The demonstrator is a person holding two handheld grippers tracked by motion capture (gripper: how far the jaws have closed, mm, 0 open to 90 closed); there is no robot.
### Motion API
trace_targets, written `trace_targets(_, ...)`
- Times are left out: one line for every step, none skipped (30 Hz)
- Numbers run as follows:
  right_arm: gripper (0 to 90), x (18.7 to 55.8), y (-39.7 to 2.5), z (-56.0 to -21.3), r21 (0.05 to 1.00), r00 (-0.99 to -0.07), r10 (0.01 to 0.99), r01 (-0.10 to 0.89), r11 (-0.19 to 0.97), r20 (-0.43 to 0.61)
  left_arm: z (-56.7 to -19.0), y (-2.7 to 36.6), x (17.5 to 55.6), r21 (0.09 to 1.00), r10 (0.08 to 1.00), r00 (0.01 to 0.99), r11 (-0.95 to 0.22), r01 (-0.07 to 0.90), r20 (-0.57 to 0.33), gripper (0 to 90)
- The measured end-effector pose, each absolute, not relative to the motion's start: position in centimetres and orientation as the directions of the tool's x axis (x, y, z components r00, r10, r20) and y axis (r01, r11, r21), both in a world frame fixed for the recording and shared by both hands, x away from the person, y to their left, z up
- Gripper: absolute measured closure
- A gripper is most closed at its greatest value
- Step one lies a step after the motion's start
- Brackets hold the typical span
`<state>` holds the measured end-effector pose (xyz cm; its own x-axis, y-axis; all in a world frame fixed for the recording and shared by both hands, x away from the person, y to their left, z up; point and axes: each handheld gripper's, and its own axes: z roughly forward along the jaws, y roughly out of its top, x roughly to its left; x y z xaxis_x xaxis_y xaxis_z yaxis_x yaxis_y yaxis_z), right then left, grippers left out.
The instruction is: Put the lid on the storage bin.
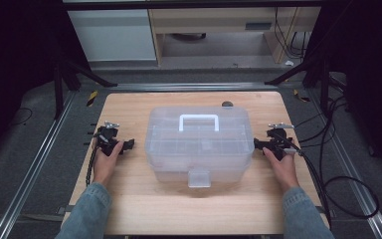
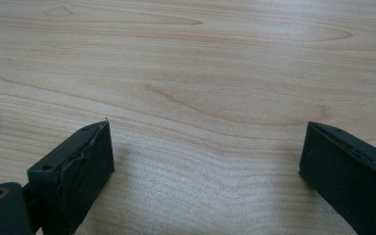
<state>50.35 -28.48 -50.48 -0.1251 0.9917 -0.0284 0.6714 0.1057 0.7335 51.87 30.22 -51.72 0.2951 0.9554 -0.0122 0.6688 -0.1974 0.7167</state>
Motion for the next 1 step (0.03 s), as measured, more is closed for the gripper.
trace_targets(5.4, 50.35, -28.48, -50.48, 0.734, -0.125, 0.992, 0.671, 0.106, -0.028, -51.72, 30.22, 51.87, 0.717, 0.955, 0.295, -0.197, 0.669, -0.012, 0.0)
